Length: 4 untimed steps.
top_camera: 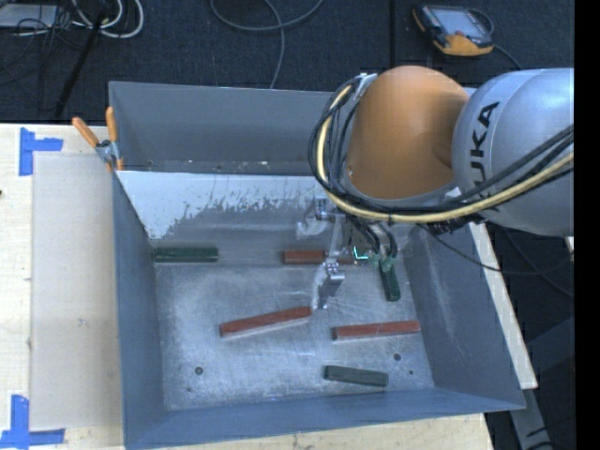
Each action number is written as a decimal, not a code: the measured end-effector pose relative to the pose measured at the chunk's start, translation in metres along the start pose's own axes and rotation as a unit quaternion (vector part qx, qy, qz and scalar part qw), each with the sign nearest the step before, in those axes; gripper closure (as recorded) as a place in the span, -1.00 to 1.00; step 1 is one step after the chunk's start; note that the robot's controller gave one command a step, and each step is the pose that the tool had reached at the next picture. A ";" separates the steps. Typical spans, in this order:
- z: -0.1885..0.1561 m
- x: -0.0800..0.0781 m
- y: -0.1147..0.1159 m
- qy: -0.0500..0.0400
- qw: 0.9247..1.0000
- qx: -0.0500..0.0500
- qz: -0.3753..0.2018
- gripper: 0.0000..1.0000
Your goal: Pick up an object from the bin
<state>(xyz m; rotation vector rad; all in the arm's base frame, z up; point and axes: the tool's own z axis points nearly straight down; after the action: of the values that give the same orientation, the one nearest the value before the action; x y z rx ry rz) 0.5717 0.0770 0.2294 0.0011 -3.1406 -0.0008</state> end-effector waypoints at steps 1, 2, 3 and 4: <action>0.039 0.025 0.008 -0.002 0.999 0.000 -0.038 -1.00; 0.088 0.043 0.032 -0.001 0.998 0.000 -0.058 -1.00; 0.154 0.023 0.036 -0.006 0.996 -0.001 -0.094 1.00; 0.154 0.023 0.036 -0.006 0.996 -0.001 -0.093 1.00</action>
Offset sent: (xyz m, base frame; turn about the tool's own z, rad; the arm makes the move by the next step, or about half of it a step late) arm -0.0479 0.0383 -0.0967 -0.1237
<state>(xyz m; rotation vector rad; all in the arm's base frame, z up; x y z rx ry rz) 0.5489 0.1133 0.0758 0.2954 -3.1394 -0.0054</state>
